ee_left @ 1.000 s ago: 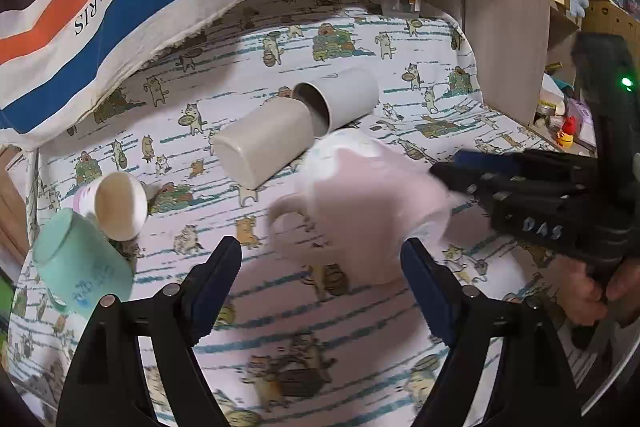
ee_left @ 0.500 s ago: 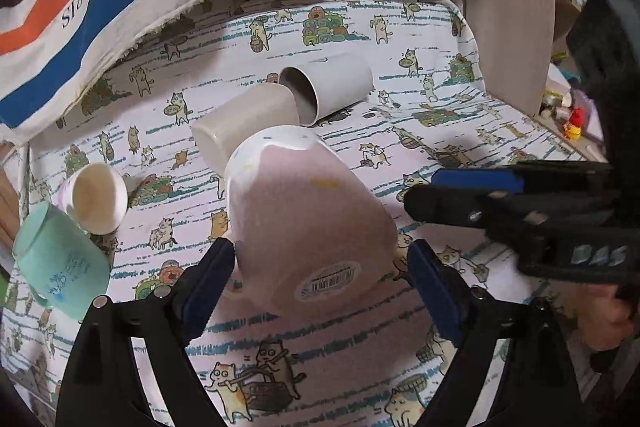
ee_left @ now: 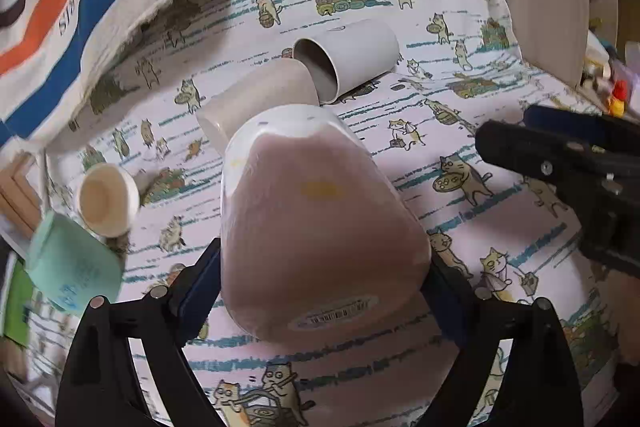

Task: Flip cup upside down
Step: 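Lower the pink mug rim-down onto the cloth and open the left gripper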

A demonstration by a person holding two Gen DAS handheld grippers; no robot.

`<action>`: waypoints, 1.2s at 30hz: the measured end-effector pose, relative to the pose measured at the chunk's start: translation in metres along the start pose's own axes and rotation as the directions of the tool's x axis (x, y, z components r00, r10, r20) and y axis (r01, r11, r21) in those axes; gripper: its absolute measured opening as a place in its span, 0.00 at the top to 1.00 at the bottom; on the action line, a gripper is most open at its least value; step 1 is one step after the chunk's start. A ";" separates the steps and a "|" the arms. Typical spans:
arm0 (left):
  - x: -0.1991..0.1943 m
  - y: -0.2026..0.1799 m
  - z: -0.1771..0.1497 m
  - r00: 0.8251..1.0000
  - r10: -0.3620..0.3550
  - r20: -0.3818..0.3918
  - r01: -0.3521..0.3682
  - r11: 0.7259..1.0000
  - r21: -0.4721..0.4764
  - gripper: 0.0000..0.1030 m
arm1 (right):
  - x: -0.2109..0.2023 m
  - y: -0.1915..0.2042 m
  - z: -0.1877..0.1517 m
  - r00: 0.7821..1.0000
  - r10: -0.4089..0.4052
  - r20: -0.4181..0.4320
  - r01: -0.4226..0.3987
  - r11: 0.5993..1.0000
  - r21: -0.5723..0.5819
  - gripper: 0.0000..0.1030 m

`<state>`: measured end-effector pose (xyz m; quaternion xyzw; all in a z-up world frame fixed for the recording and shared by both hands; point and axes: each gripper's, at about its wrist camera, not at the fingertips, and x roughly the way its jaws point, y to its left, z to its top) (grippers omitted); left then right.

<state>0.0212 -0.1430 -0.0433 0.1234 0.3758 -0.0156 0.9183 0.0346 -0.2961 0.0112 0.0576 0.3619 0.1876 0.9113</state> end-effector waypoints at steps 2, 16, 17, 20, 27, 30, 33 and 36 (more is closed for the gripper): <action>-0.003 0.004 0.000 1.000 -0.022 0.006 0.022 1.000 -0.009 0.14 | 0.000 0.000 0.000 1.000 -0.002 -0.002 0.002 1.000 -0.002 0.38; -0.034 0.020 0.021 0.994 -0.092 0.063 0.090 0.996 0.026 0.18 | 0.003 0.004 -0.002 1.000 -0.014 -0.017 0.014 1.000 -0.023 0.38; -0.033 0.021 0.023 0.994 -0.096 0.058 0.095 0.995 0.029 0.18 | 0.003 0.004 -0.002 1.000 -0.014 -0.019 0.014 1.000 -0.022 0.38; -0.027 0.023 0.025 0.993 -0.113 0.043 0.112 0.993 0.025 0.18 | 0.003 0.003 -0.002 1.000 -0.014 -0.022 0.014 1.000 -0.021 0.38; -0.018 0.041 0.040 0.988 -0.150 0.042 0.151 0.988 -0.024 0.18 | 0.005 0.004 -0.002 1.000 -0.012 -0.028 0.011 1.000 -0.025 0.38; -0.020 0.050 0.042 0.983 -0.172 0.069 0.174 0.984 -0.036 0.15 | 0.005 0.004 -0.002 0.999 -0.012 -0.030 0.012 1.000 -0.024 0.38; -0.030 0.058 0.040 0.974 -0.187 0.128 0.195 0.980 -0.049 0.08 | 0.005 0.004 -0.002 0.999 -0.012 -0.030 0.011 1.000 -0.024 0.38; -0.041 0.065 0.033 0.962 -0.189 0.197 0.201 0.979 -0.044 0.04 | 0.004 0.005 -0.002 1.000 -0.006 -0.025 0.005 1.000 -0.025 0.37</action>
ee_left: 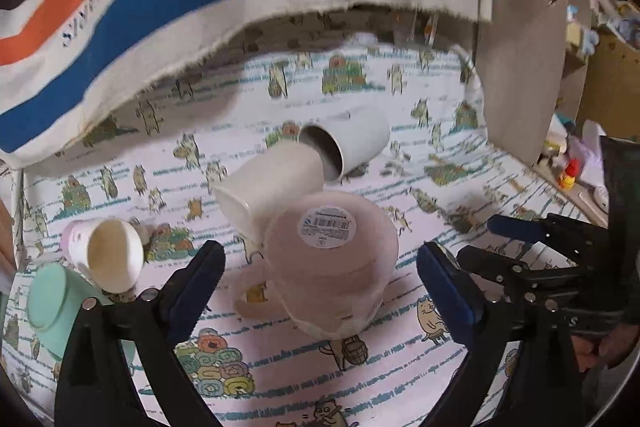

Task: Flip cup upside down

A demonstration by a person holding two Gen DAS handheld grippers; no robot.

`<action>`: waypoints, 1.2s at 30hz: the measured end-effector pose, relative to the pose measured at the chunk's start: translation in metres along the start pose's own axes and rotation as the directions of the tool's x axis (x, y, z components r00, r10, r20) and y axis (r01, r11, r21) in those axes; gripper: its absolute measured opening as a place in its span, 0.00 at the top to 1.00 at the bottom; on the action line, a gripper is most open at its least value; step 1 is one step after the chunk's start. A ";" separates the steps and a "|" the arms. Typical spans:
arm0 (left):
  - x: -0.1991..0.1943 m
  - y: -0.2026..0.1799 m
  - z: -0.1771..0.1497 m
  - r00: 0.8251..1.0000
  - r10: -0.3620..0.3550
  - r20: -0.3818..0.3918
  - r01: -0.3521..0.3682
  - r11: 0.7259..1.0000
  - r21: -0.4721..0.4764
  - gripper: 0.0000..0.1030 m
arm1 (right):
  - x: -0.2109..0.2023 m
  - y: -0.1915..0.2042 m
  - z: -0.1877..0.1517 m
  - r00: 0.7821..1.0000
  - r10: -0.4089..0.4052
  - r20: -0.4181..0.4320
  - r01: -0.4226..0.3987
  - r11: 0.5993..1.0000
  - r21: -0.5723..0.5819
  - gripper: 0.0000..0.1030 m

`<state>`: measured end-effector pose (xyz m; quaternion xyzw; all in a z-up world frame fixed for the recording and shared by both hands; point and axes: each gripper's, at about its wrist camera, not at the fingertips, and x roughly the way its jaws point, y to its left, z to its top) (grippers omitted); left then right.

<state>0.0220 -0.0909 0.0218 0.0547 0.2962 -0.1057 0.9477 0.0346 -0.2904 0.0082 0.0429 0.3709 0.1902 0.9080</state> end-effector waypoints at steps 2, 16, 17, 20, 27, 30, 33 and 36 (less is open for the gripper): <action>-0.009 0.005 -0.006 0.999 0.007 0.054 -0.007 1.000 0.002 0.02 | -0.002 0.002 0.000 1.000 0.008 0.015 -0.008 1.000 -0.004 0.36; -0.035 0.057 -0.048 0.971 0.053 0.233 -0.017 0.988 -0.154 0.01 | -0.035 0.038 -0.004 0.977 0.076 0.200 -0.043 0.985 -0.166 0.06; -0.035 0.058 -0.050 0.970 0.059 0.236 -0.021 0.987 -0.161 0.01 | -0.036 0.039 -0.005 0.976 0.073 0.205 -0.038 0.985 -0.168 0.00; -0.038 0.055 -0.053 0.966 0.074 0.248 -0.036 0.988 -0.153 0.01 | -0.038 0.042 -0.005 0.973 0.068 0.222 -0.029 0.984 -0.174 0.00; -0.038 0.044 -0.052 0.960 0.122 0.250 -0.097 0.989 -0.110 0.01 | -0.037 0.047 -0.006 0.975 0.044 0.219 0.001 0.980 -0.199 0.00; -0.039 0.043 -0.053 0.957 0.134 0.256 -0.110 0.988 -0.104 0.01 | -0.038 0.046 -0.006 0.973 0.044 0.225 0.002 0.980 -0.199 0.00; -0.040 0.042 -0.053 0.958 0.139 0.252 -0.116 0.988 -0.106 0.01 | -0.038 0.046 -0.006 0.974 0.045 0.223 0.000 0.980 -0.201 0.00; -0.040 0.041 -0.053 0.957 0.138 0.254 -0.115 0.988 -0.101 0.01 | -0.038 0.047 -0.006 0.974 0.044 0.224 0.002 0.980 -0.200 0.00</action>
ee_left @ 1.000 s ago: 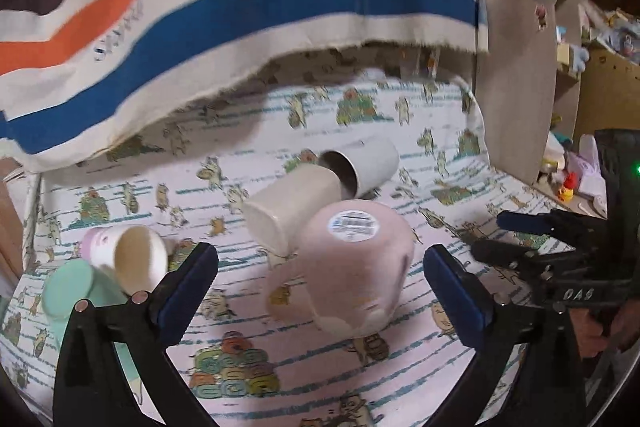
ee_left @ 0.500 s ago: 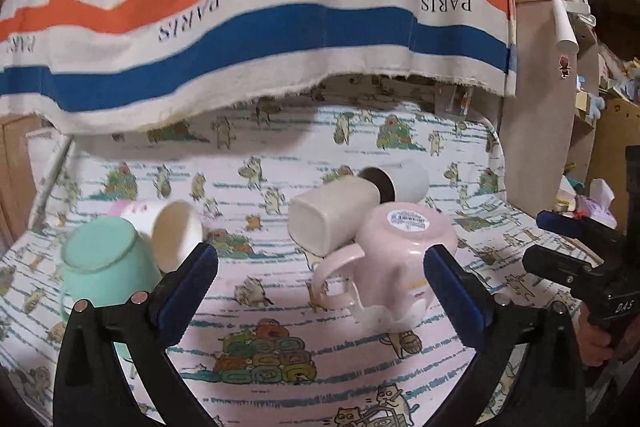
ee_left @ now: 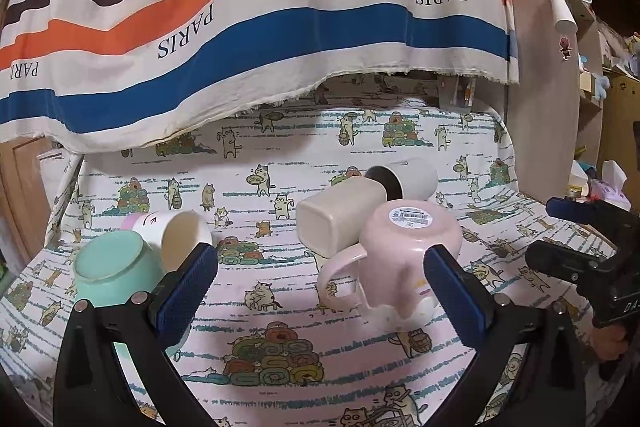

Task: Flip cup upside down

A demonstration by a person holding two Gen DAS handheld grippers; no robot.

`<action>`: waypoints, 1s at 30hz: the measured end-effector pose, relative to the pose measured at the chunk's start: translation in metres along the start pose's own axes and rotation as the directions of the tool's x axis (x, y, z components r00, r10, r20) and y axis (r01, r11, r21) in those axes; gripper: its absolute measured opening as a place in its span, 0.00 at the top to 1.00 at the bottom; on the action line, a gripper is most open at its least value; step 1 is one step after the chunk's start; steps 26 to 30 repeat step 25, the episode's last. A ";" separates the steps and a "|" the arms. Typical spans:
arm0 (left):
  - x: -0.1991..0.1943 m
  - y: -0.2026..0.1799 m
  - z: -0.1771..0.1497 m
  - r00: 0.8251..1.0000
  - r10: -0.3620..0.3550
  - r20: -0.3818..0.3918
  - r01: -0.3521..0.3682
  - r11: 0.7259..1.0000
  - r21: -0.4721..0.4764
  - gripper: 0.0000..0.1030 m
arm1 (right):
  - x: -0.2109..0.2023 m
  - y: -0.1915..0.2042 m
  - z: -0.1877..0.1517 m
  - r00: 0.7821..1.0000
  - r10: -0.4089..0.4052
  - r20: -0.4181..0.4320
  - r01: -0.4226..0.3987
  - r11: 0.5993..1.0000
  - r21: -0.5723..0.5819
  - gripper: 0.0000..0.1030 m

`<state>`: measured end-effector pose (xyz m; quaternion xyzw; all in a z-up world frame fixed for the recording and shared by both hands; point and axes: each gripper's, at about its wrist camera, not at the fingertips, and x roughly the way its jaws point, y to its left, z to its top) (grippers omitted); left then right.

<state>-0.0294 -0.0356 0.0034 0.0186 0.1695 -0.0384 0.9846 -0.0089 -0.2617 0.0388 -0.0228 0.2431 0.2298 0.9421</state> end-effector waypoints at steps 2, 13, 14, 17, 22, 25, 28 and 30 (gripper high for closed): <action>-0.001 -0.001 0.000 1.000 -0.002 0.004 0.002 1.000 0.002 0.01 | 0.000 0.000 0.000 1.000 -0.001 -0.001 0.001 1.000 0.001 0.00; 0.000 0.002 0.000 1.000 0.002 0.004 -0.002 1.000 -0.001 0.00 | 0.002 -0.002 -0.001 1.000 -0.001 -0.009 0.001 1.000 0.003 0.00; 0.000 0.002 0.000 1.000 0.003 0.003 -0.003 1.000 0.000 0.00 | 0.002 -0.001 0.000 1.000 -0.001 -0.009 0.001 1.000 0.003 0.00; 0.000 0.002 0.000 1.000 0.002 0.003 -0.002 1.000 0.000 0.00 | 0.002 -0.001 0.000 1.000 -0.001 -0.009 0.001 1.000 0.003 0.00; 0.000 0.002 0.000 1.000 0.003 0.002 -0.003 1.000 0.000 0.00 | 0.002 -0.002 0.000 1.000 -0.001 -0.009 0.001 1.000 0.003 0.00; 0.001 0.003 0.000 1.000 0.004 0.000 -0.004 1.000 0.000 0.00 | 0.002 -0.001 0.000 1.000 -0.001 -0.010 0.001 1.000 0.003 0.00; 0.001 0.003 0.000 1.000 0.004 0.000 -0.004 1.000 0.000 0.00 | 0.002 -0.001 0.000 1.000 -0.001 -0.010 0.001 1.000 0.003 0.00; 0.001 0.003 0.000 1.000 0.004 0.000 -0.004 1.000 0.000 0.00 | 0.002 -0.001 0.000 1.000 -0.001 -0.010 0.001 1.000 0.003 0.00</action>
